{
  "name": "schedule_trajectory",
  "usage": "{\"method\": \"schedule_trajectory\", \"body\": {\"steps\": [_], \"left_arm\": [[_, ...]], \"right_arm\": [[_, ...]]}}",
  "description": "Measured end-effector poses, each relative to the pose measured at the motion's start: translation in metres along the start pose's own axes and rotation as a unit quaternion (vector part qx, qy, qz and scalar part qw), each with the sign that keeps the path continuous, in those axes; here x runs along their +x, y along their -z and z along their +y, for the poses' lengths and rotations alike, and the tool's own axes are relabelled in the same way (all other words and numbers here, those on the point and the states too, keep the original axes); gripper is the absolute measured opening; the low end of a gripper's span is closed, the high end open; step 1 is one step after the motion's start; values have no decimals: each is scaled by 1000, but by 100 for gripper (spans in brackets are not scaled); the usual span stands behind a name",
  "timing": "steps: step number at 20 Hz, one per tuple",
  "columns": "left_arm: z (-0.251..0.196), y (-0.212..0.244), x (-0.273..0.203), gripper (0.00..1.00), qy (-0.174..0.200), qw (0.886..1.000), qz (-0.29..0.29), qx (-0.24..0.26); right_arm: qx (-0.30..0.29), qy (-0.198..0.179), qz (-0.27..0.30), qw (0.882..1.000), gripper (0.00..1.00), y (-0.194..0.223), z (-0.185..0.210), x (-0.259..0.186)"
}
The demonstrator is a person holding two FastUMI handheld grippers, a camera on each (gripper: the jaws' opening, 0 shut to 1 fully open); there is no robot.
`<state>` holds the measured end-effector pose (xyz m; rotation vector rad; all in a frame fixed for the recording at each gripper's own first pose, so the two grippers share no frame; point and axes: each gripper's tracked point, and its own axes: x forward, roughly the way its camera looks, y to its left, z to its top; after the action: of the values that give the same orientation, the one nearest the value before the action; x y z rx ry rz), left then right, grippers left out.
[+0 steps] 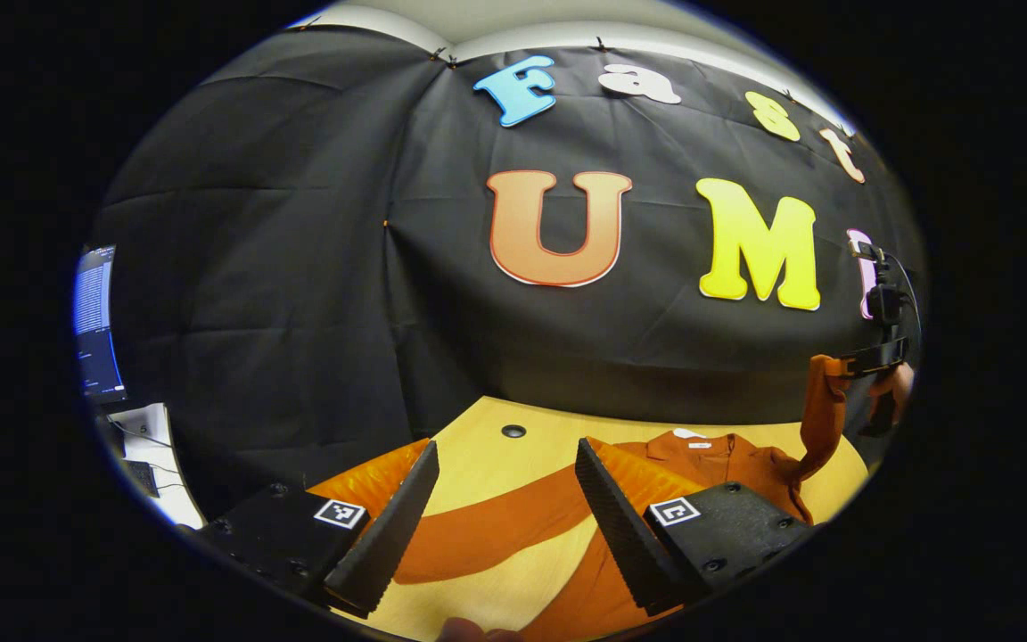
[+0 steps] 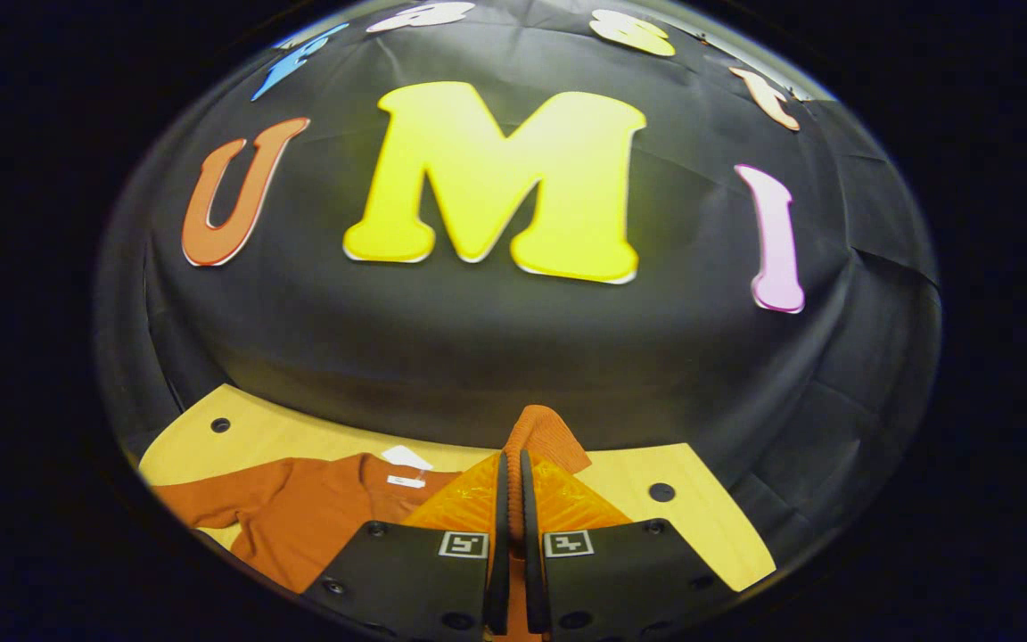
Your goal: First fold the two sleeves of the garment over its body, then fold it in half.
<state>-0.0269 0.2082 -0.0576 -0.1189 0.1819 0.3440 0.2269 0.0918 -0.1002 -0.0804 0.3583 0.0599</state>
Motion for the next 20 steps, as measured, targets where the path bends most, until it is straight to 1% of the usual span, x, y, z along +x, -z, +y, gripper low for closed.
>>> {"method": "schedule_trajectory", "body": {"steps": [5, 8, 9, 12, 16, 17, 18, 20], "left_arm": [[43, 9, -1, 100, -38, 999, 10, -13], [65, 13, 0, 99, -50, 998, 18, -13], [71, 16, -1, 99, -53, 998, 20, -10], [85, 20, -2, 99, -59, 998, 27, -7], [99, 39, -4, 99, -65, 997, 51, 8], [101, 41, -6, 100, -66, 996, 56, 13], [104, 41, -6, 99, -67, 996, 59, 17], [108, 41, -10, 99, -70, 995, 60, 21]], "right_arm": [[-6, -41, 24, 999, 8, 29, 101, 22], [-11, -58, 42, 997, 8, 62, 158, 36], [-18, -61, 57, 996, 8, 78, 175, 39], [-31, -72, 98, 992, 8, 127, 214, 53], [-31, -105, 148, 983, 9, 181, 255, 55], [-32, -106, 156, 982, 8, 190, 259, 58], [-26, -113, 160, 980, 11, 195, 264, 61], [-8, -141, 157, 977, 13, 195, 283, 60]]}}
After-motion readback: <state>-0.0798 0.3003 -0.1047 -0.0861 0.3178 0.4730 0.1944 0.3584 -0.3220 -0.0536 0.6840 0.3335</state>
